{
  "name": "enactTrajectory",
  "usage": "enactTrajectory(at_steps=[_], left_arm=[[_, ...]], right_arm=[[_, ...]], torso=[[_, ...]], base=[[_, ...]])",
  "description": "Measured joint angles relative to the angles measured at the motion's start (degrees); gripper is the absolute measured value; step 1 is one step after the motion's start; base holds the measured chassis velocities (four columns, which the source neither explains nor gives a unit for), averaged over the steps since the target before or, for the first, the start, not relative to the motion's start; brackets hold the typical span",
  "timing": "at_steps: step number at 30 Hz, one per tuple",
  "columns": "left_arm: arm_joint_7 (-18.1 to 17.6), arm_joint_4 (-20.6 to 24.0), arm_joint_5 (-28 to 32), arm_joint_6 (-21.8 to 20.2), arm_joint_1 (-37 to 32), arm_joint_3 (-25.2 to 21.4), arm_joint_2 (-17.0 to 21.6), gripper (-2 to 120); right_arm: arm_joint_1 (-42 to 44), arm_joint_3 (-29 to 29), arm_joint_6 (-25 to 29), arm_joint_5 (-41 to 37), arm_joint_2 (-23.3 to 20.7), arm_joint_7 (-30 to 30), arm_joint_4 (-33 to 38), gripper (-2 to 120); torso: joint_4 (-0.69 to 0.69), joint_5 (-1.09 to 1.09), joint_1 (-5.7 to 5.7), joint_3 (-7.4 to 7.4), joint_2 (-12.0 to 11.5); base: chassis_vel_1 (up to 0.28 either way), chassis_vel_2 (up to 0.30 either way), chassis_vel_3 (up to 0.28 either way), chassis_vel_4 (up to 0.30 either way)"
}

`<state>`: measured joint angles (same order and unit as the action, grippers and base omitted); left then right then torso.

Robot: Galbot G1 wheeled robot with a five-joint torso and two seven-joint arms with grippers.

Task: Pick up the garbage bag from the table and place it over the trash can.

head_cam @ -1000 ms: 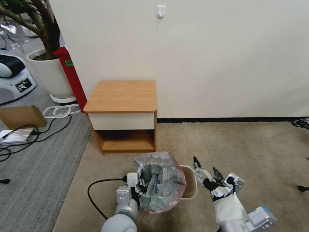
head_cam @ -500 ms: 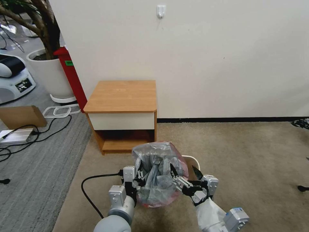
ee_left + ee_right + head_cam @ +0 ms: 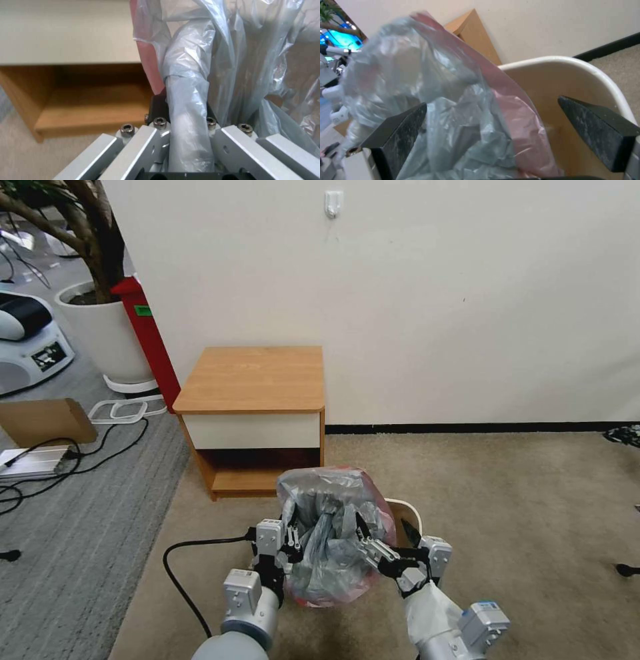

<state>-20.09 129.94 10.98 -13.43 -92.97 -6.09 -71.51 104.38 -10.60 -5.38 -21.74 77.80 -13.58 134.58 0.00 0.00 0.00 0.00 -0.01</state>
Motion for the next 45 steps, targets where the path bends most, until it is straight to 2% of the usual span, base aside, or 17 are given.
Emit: enactTrajectory(at_steps=[9,11,13,15,20,21,22,23,26,28,29,33,35,37,45], left_arm=[[1.94,-0.1,-1.54,2.02,0.36,0.66,-0.1,4],[2.08,-0.17,-1.55,2.04,0.38,0.87,-0.02,4],[2.1,-0.17,-1.55,2.05,0.36,0.88,-0.01,4],[2.14,-0.05,-1.55,2.07,0.26,0.91,0.02,4],[2.15,0.31,-1.39,2.07,0.17,0.84,-0.08,4],[2.15,0.33,-1.23,2.06,0.05,0.75,-0.22,4],[2.15,0.33,-1.19,2.04,0.01,0.72,-0.25,4],[2.06,0.39,-0.59,1.95,-0.28,0.51,-0.46,4],[1.9,0.45,0.54,1.67,-0.56,0.5,-0.7,4],[1.74,0.48,1.54,0.92,-0.67,0.65,-0.88,4],[1.74,0.48,1.54,0.92,-0.67,0.65,-0.88,4],[0.55,0.49,3.76,-0.8,-0.69,1.03,-1.13,4],[0.21,0.49,4.37,-1.36,-0.72,1.1,-1.13,4],[-0.3,0.49,5.31,-2.38,-0.79,1.07,-1.09,4],[0.08,0.71,5.52,-3.9,-1.04,0.75,-0.92,4]], right_arm=[[-0.03,-0.3,-0.09,0.19,0.31,0.24,-0.23,100],[0.01,-0.46,-0.09,0.19,0.41,0.37,-0.11,91],[0.02,-0.45,-0.09,0.19,0.46,0.41,-0.1,88],[0.14,-0.33,-0.03,0.19,0.64,0.59,-0.1,78],[0.22,-0.09,0.07,0.31,0.87,1.1,-0.1,67],[0.21,0.05,0.14,0.42,0.9,1.42,-0.09,60],[0.21,0.07,0.16,0.46,0.89,1.49,-0.09,58],[0.14,0.18,0.4,0.78,0.82,1.99,-0.12,49],[0.03,0.13,0.89,1.4,0.66,2.39,-0.23,41],[-0.02,-0.07,1.18,1.91,0.5,2.69,-0.23,32],[-0.02,-0.07,1.18,1.91,0.5,2.69,-0.23,32],[-0.12,-0.78,1.95,3.06,0.38,3.52,0.26,14],[-0.14,-1.0,2.15,3.51,0.35,3.84,0.38,10],[-0.11,-1.51,2.52,4.35,0.21,4.94,0.82,0],[-2.22,-5.03,1.98,3.24,-1.17,5.86,2.22,0]], torso=[[0.0,0.0,0.0,0.0,0.0],[0.0,0.0,0.0,0.0,0.0],[0.0,0.0,0.0,0.0,0.0],[0.0,0.0,0.0,0.0,0.0],[0.0,0.0,0.0,0.0,0.0],[0.0,0.0,0.0,0.0,0.0],[0.0,0.0,0.0,0.0,0.0],[0.0,0.0,0.0,0.0,0.01],[0.0,0.0,0.0,0.0,0.01],[0.0,0.0,0.0,0.0,0.01],[0.0,0.0,0.0,0.0,0.01],[0.0,0.0,0.0,0.0,0.01],[0.0,0.0,0.0,0.0,0.01],[0.0,0.0,0.0,0.0,0.01],[0.0,0.0,0.0,0.0,0.01]], base=[[0.0,0.0,0.0,0.0],[0.0,0.0,0.0,0.0],[0.0,0.0,0.0,0.0],[0.0,0.0,0.0,0.0],[0.0,0.0,0.0,0.0],[0.0,0.0,0.0,0.0],[0.0,0.0,0.0,0.0],[0.0,0.0,0.0,0.0],[0.0,0.0,0.0,0.0],[0.0,0.0,0.0,0.0],[0.0,0.0,0.0,0.0],[0.0,0.0,0.0,0.0],[0.0,0.0,0.0,0.0],[0.0,0.0,0.0,0.0],[0.0,0.0,0.0,0.0]])
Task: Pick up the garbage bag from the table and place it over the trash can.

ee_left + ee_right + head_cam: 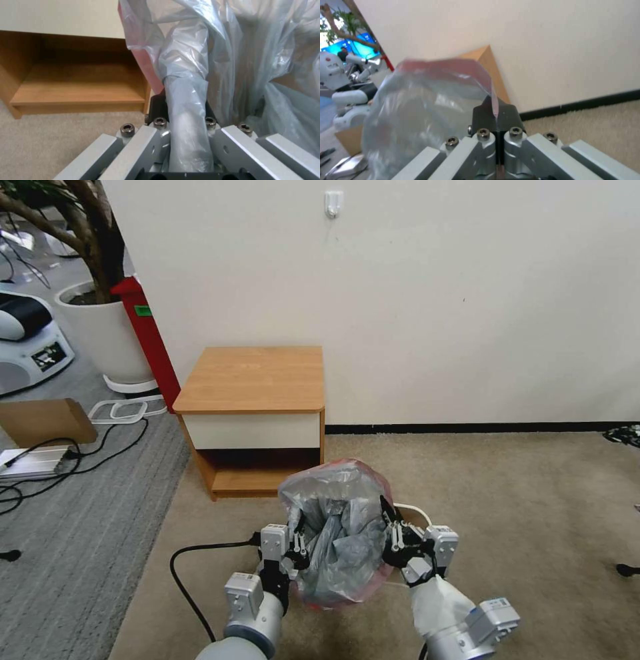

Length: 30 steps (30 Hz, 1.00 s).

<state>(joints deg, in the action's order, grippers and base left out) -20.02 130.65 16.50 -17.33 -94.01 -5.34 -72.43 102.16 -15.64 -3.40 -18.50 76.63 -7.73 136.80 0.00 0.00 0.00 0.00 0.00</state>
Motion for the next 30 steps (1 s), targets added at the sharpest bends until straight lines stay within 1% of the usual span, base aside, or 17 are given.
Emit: enactTrajectory(at_steps=[1,3,5,6,8,9,11,14,16,19,21,25,27,29,30], left_arm=[[0.0,0.0,0.0,0.0,0.0,0.0,0.0,4],[0.2,-0.05,0.03,-0.08,-0.06,-0.01,0.01,4],[0.44,-0.32,0.63,-0.13,-0.05,-0.19,0.08,4],[0.44,-0.32,0.63,-0.13,-0.05,-0.19,0.08,4],[0.52,-0.31,1.54,-0.34,-0.04,-0.44,0.13,4],[0.54,-0.08,2.82,-0.75,-0.03,-0.73,0.17,4],[0.55,0.06,3.52,-0.95,-0.02,-0.85,0.18,4],[0.56,0.55,6.55,-1.76,0.05,-1.95,0.18,4],[0.55,0.61,7.3,-1.87,0.07,-2.2,0.18,4],[0.56,0.65,10.58,-2.22,0.44,-3.65,0.13,4],[0.57,0.65,11.47,-2.25,0.57,-3.96,0.12,4],[1.88,0.21,17.23,-2.85,1.46,-5.81,-0.03,4],[1.93,0.09,17.89,-2.94,1.59,-6.01,-0.04,4],[2.04,-0.63,21.78,-3.47,2.31,-7.56,-0.1,4],[2.04,-0.63,21.78,-3.47,2.31,-7.56,-0.1,4]], right_arm=[[0.0,0.0,0.0,0.0,0.0,0.0,0.0,0],[-1.43,-1.93,-0.95,-1.88,-0.89,-0.83,0.36,0],[-3.18,-4.04,-2.6,-5.13,-2.09,-3.43,0.77,0],[-3.18,-4.04,-2.6,-5.13,-2.09,-3.43,0.77,0],[-4.05,-4.97,-4.21,-7.11,-2.87,-5.52,1.02,0],[-4.77,-5.61,-6.01,-9.07,-3.66,-7.45,1.1,0],[-4.99,-5.83,-6.72,-9.75,-3.94,-8.17,1.11,0],[-5.83,-6.96,-11.0,-13.43,-5.23,-12.51,1.21,0],[-5.85,-7.25,-11.85,-14.23,-5.41,-13.19,1.31,0],[-5.64,-8.48,-14.74,-17.94,-6.11,-15.77,2.44,0],[-5.55,-8.67,-15.19,-18.61,-6.21,-16.25,2.79,0],[-5.13,-9.68,-17.04,-23.1,-6.19,-17.56,4.18,0],[-5.11,-9.8,-17.14,-23.68,-6.16,-17.76,4.33,0],[-4.83,-10.72,-18.01,-27.31,-6.01,-19.05,5.68,0],[-4.83,-10.72,-18.01,-27.31,-6.01,-19.05,5.68,0]], torso=[[0.0,0.0,0.0,0.0,0.0],[0.0,0.0,0.0,0.0,0.0],[0.0,0.0,0.0,0.0,0.0],[0.0,0.0,0.0,0.0,0.0],[0.0,0.0,0.0,0.0,0.0],[0.0,-0.01,0.0,0.0,0.0],[0.0,-0.01,0.0,0.0,0.0],[0.0,-0.01,0.0,0.0,0.0],[0.0,-0.01,0.0,0.0,0.0],[0.0,0.0,0.0,0.0,0.0],[0.0,0.0,0.0,0.0,0.0],[0.0,0.0,0.0,0.0,0.0],[0.0,0.0,0.0,0.0,0.0],[0.0,0.0,0.0,0.0,0.0],[0.0,0.0,0.0,0.0,0.0]], base=[[0.0,0.0,0.0,0.0],[0.0,0.0,0.0,0.0],[0.0,0.0,0.0,0.0],[0.0,0.0,0.0,0.0],[0.0,0.0,0.0,0.0],[0.0,0.0,0.0,0.0],[0.0,0.0,0.0,0.0],[0.0,0.0,0.0,0.0],[0.0,0.0,0.0,0.0],[0.0,0.0,0.0,0.0],[0.0,0.0,0.0,0.0],[0.0,0.0,0.0,0.0],[0.0,0.0,0.0,0.0],[0.0,0.0,0.0,0.0],[0.0,0.0,0.0,0.0]])
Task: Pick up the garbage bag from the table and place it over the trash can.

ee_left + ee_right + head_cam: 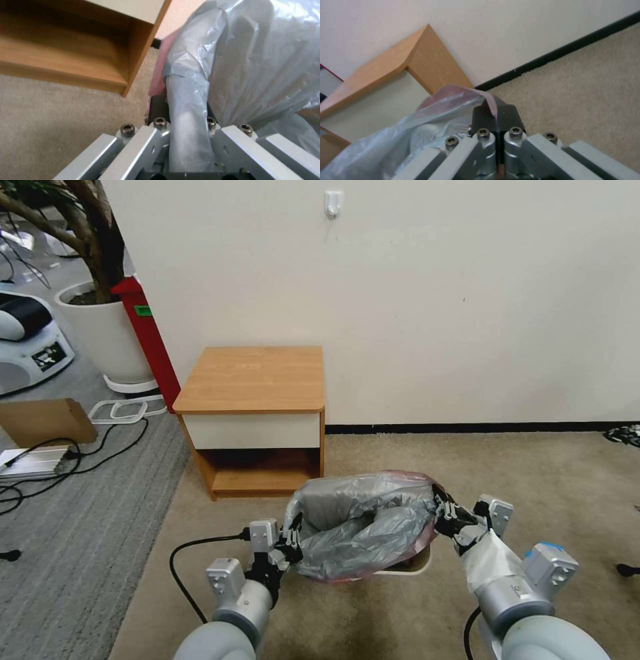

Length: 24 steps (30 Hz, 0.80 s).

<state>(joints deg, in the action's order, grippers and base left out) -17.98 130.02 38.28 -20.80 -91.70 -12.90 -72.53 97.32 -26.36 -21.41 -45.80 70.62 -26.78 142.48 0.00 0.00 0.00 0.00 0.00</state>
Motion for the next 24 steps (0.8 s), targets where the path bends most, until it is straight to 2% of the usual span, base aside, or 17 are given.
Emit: enactTrajectory(at_steps=[4,15,24], left_arm=[[0.06,-0.47,5.29,-1.02,0.86,-2.04,-0.02,4],[0.2,-0.95,14.73,-2.84,1.53,-5.29,-0.19,4],[-0.22,-1.18,23.29,-5.93,2.06,-8.41,-0.47,4]], right_arm=[[0.16,-0.66,-0.46,-4.04,0.14,-1.21,0.83,0],[0.29,-0.63,0.13,-6.79,1.14,-1.28,0.87,0],[0.54,-0.75,3.71,-7.55,1.79,3.29,0.81,0]], torso=[[0.0,0.0,0.0,0.0,0.0],[0.0,0.0,0.0,0.0,0.0],[0.0,0.0,0.0,0.0,0.0]], base=[[0.0,0.0,0.0,0.0],[0.0,0.0,0.0,0.0],[0.0,0.0,0.0,0.0]])
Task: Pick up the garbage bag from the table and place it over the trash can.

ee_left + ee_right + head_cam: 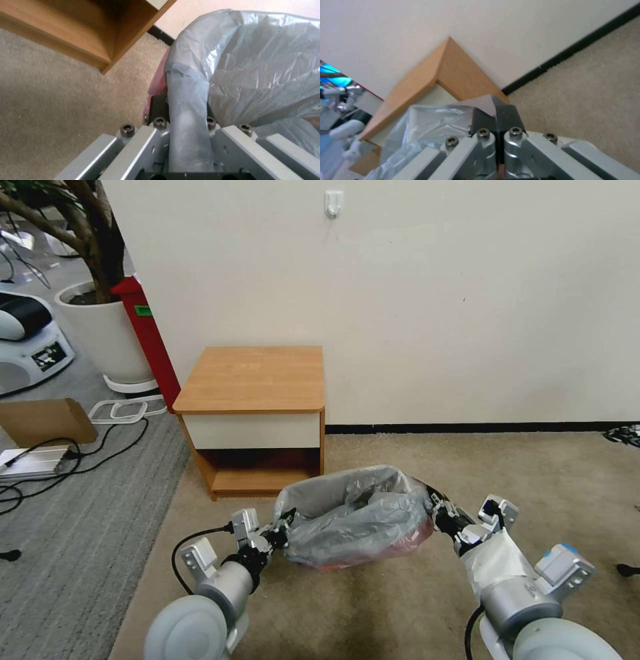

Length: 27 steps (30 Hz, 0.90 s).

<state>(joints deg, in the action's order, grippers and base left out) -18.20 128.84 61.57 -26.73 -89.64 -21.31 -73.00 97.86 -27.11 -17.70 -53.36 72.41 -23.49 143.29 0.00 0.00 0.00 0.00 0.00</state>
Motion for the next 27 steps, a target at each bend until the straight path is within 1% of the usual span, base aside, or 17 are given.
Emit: enactTrajectory(at_steps=[3,5,6,7,9,10,12,13,14,15,18,19,22,23,24,27], left_arm=[[-0.32,-0.51,0.34,-0.11,0.12,-0.36,-0.05,4],[-0.36,-0.55,0.34,-0.11,0.12,-0.43,-0.05,4],[-0.4,-0.59,0.32,-0.11,0.14,-0.5,-0.05,4],[-0.43,-0.65,0.2,-0.11,0.23,-0.61,-0.01,4],[-0.59,-0.96,-0.05,-0.11,0.52,-0.7,0.1,4],[-0.59,-0.96,-0.05,-0.11,0.52,-0.7,0.1,4],[-1.16,-1.47,-0.06,-0.11,1.01,-0.77,0.18,4],[-1.36,-1.78,0.04,-0.11,1.33,-0.84,0.19,4],[-1.36,-1.78,0.04,-0.11,1.33,-0.84,0.19,4],[-1.46,-2.01,0.24,-0.11,1.54,-0.94,0.16,4],[-2.27,-2.47,2.18,-0.21,2.11,-1.39,-0.27,4],[-2.27,-2.47,2.18,-0.21,2.11,-1.39,-0.27,4],[-5.13,-2.54,7.53,-1.21,2.73,-2.2,-0.81,4],[-5.13,-2.54,7.53,-1.21,2.73,-2.2,-0.81,4],[-6.2,-2.58,9.54,-1.74,2.92,-2.56,-0.96,4],[-7.79,-2.7,12.41,-2.52,3.15,-3.39,-1.11,4]], right_arm=[[0.19,-0.1,0.63,0.39,0.0,1.77,-0.15,0],[0.32,-0.07,0.73,0.44,0.04,1.92,-0.14,0],[0.44,-0.06,0.84,0.48,0.13,1.97,-0.13,2],[0.62,-0.06,1.08,0.52,0.26,2.01,-0.11,9],[1.26,-0.29,1.65,0.96,0.65,2.02,-0.11,17],[1.26,-0.29,1.65,0.96,0.65,2.02,-0.11,17],[2.18,-0.72,2.42,1.32,0.97,2.02,-0.1,25],[2.68,-0.87,2.79,1.46,1.17,2.14,-0.1,32],[2.68,-0.87,2.79,1.46,1.17,2.14,-0.1,32],[3.25,-0.89,3.34,1.83,1.45,2.36,-0.09,35],[5.06,-0.3,5.94,2.56,2.9,3.63,-0.09,50],[5.06,-0.3,5.94,2.56,2.9,3.63,-0.09,50],[6.99,0.98,11.23,1.42,5.49,6.94,-0.07,65],[6.99,0.98,11.23,1.42,5.49,6.94,-0.07,65],[7.37,1.22,12.6,0.34,6.15,8.0,-0.07,70],[8.66,1.93,15.6,-3.45,7.74,11.45,-0.05,83]], torso=[[0.0,0.0,0.0,0.0,0.0],[0.0,0.0,0.0,0.0,0.0],[0.0,0.0,0.0,0.0,0.0],[0.0,0.0,0.0,0.0,0.0],[0.0,-0.01,0.0,0.0,0.0],[0.0,-0.01,0.0,0.0,0.0],[0.0,-0.01,0.0,0.0,0.0],[0.0,-0.01,0.0,0.0,0.0],[0.0,-0.01,0.0,0.0,0.0],[0.0,-0.01,0.0,0.0,0.0],[0.0,0.0,0.0,0.0,0.0],[0.0,0.0,0.0,0.0,0.0],[0.0,0.0,0.0,0.0,0.0],[0.0,0.0,0.0,0.0,0.0],[0.0,0.0,0.0,0.0,0.0],[0.0,0.0,0.0,0.0,0.0]], base=[[0.0,0.0,0.0,0.0],[0.0,0.0,0.0,0.0],[0.0,0.0,0.0,0.0],[0.0,0.0,0.0,0.0],[0.0,0.0,0.0,0.0],[0.0,0.0,0.0,0.0],[0.0,0.0,0.0,0.0],[0.0,0.0,0.0,0.0],[0.0,0.0,0.0,0.0],[0.0,0.0,0.0,0.0],[0.0,0.0,0.0,0.0],[0.0,0.0,0.0,0.0],[0.0,0.0,0.0,0.0],[0.0,0.0,0.0,0.0],[0.0,0.0,0.0,0.0],[0.0,0.0,0.0,0.0]])
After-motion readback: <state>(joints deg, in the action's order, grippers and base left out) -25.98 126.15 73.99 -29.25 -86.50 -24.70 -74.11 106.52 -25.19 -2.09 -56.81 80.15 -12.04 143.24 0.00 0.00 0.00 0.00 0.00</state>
